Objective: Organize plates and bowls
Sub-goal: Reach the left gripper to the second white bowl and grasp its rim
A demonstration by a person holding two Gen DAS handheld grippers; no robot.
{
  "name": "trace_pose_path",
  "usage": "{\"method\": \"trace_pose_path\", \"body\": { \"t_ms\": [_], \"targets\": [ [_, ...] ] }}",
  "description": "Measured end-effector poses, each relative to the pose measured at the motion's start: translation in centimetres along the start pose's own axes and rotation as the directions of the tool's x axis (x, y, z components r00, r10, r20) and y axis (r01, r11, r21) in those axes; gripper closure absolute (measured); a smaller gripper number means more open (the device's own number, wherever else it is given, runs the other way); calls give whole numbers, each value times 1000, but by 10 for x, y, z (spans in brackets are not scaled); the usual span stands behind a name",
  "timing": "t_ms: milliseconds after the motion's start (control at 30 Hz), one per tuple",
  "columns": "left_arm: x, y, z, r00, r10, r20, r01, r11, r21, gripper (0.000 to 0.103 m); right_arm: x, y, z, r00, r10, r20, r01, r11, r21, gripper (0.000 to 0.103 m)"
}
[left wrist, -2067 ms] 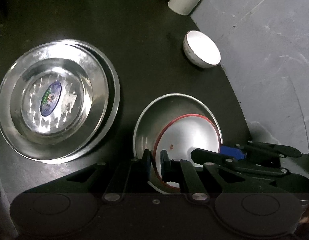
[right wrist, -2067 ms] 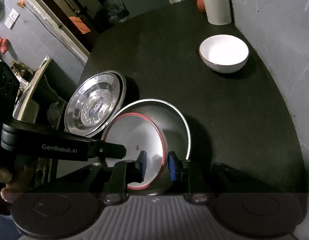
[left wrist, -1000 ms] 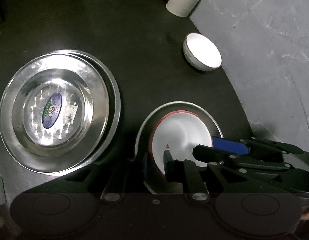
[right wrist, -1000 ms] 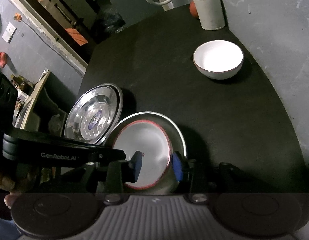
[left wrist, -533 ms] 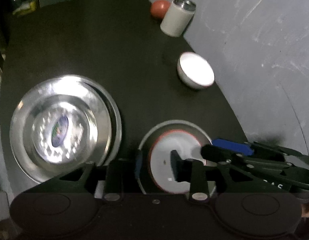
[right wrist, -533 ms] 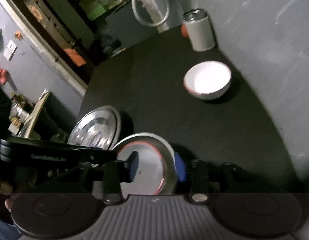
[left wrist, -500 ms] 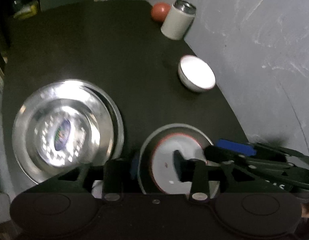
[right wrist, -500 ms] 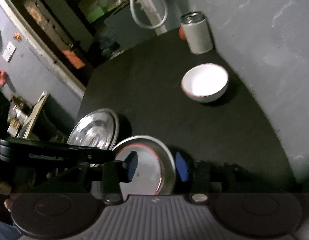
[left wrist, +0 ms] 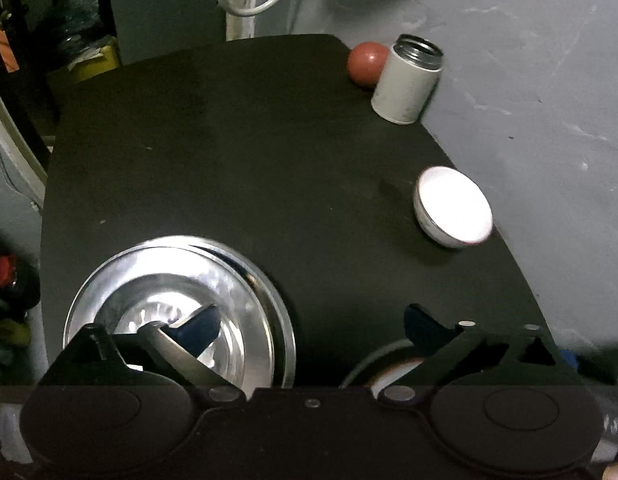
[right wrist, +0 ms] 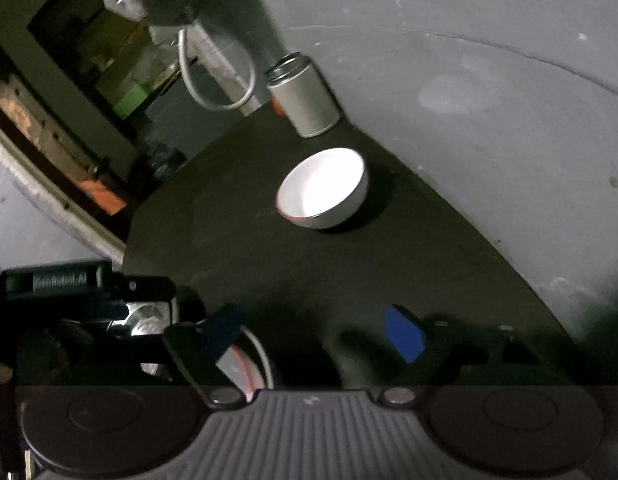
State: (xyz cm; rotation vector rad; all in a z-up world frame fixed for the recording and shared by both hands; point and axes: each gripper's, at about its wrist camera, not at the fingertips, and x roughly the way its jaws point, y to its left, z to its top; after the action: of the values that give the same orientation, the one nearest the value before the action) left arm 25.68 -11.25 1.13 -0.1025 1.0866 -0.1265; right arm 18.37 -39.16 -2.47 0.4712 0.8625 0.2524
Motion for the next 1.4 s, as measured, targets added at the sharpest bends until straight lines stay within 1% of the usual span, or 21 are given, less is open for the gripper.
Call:
{"method": "trace_pose_path", "body": {
  "t_ms": [67, 133, 233, 367, 500, 567, 733, 833, 933, 1033, 1067, 1167, 1300, 1400],
  "targets": [
    [8, -2, 9, 1000, 7, 7, -7, 1000, 1, 1, 4, -3, 0, 1000, -12, 15, 12, 1000, 13, 8],
    [17, -6, 20, 999, 28, 25, -29, 1000, 12, 1, 11, -7, 2, 1000, -22, 17, 22, 999, 31, 6],
    [28, -19, 39, 995, 31, 90, -37, 997, 71, 1, 20, -11, 6, 1000, -25, 19, 24, 998, 53, 4],
    [40, -33, 61, 987, -32, 161, 7, 989, 150, 1, 33, -9, 16, 997, -48, 63, 45, 997, 58, 1],
    [59, -40, 81, 982, -78, 170, 48, 984, 173, 1, 49, -6, 29, 991, -101, 87, 95, 993, 74, 1],
    [67, -43, 89, 982, -78, 172, 48, 983, 176, 1, 58, -6, 36, 988, -123, 98, 114, 989, 94, 1],
    [87, -51, 106, 987, -87, 138, 54, 973, 226, 1, 74, -4, 48, 979, -161, 129, 146, 982, 117, 1],
    [95, -56, 109, 986, -123, 110, 90, 959, 268, 1, 82, -2, 51, 973, -186, 135, 171, 979, 110, 2],
    [98, -60, 105, 988, -133, 77, 103, 945, 311, 1, 87, -1, 53, 970, -206, 128, 195, 976, 97, 6],
    [103, -64, 101, 987, -151, 45, 128, 933, 335, 1, 89, -2, 54, 974, -196, 116, 186, 978, 91, 12],
    [106, -65, 101, 987, -156, 36, 135, 932, 337, 1, 90, -3, 55, 974, -196, 112, 187, 978, 89, 14],
    [111, -67, 100, 985, -174, 12, 160, 928, 336, 4, 94, -3, 56, 975, -199, 103, 191, 978, 83, 16],
    [117, -66, 101, 979, -201, -15, 197, 935, 295, 12, 96, -5, 58, 974, -203, 102, 195, 977, 84, 17],
    [119, -66, 100, 976, -214, -30, 213, 935, 283, 19, 98, -6, 60, 975, -194, 106, 185, 979, 87, 21]
  ]
}}
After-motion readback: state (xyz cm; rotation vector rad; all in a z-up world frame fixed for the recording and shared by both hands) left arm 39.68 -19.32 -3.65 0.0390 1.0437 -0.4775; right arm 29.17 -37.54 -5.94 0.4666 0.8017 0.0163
